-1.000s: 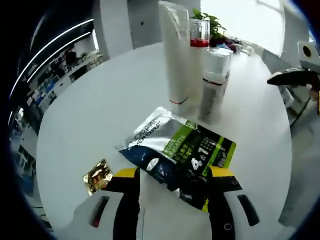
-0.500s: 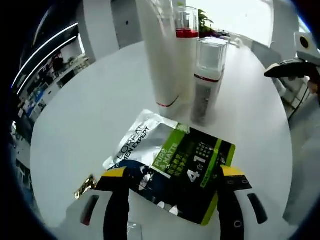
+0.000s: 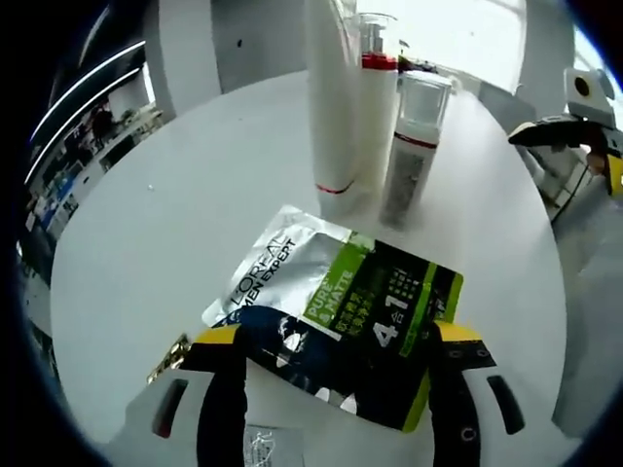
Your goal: Arrange the skincare products in the storage area until every visible bottle or jar stands upright without overlapping.
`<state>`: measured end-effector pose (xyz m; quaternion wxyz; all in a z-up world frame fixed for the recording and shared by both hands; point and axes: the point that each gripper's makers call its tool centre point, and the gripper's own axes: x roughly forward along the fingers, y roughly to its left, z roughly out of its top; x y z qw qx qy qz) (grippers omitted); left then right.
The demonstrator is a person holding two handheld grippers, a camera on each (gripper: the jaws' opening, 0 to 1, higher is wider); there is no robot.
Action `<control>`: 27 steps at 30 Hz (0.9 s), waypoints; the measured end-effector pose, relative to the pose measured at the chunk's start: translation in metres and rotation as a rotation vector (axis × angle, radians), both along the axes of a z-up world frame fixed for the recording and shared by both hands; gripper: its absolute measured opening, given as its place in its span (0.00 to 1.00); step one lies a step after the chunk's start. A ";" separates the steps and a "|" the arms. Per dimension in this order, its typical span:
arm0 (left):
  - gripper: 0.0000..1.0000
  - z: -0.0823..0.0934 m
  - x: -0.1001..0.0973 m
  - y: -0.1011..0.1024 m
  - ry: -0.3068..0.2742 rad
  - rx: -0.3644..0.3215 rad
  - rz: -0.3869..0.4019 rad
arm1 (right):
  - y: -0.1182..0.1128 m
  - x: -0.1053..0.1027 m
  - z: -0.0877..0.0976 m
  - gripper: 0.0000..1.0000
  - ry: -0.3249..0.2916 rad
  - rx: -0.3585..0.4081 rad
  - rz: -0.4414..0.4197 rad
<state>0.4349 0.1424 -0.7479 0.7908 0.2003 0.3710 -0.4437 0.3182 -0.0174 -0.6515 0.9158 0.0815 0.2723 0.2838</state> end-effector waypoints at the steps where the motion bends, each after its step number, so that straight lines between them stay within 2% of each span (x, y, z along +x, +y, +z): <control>1: 0.74 0.000 0.000 0.000 0.002 0.003 -0.007 | 0.000 0.000 0.000 0.85 -0.001 0.000 -0.001; 9: 0.74 0.001 0.000 0.000 0.015 0.028 -0.027 | -0.002 0.000 0.003 0.86 -0.009 -0.001 -0.008; 13: 0.70 0.004 -0.001 0.001 0.017 0.041 -0.032 | -0.003 0.000 0.005 0.86 -0.014 -0.003 -0.009; 18: 0.74 0.016 0.001 0.002 0.007 0.015 0.004 | -0.004 -0.002 0.009 0.86 -0.024 -0.005 -0.009; 27: 0.80 0.027 -0.015 0.013 0.012 -0.009 0.070 | -0.005 -0.008 0.017 0.86 -0.050 -0.010 -0.003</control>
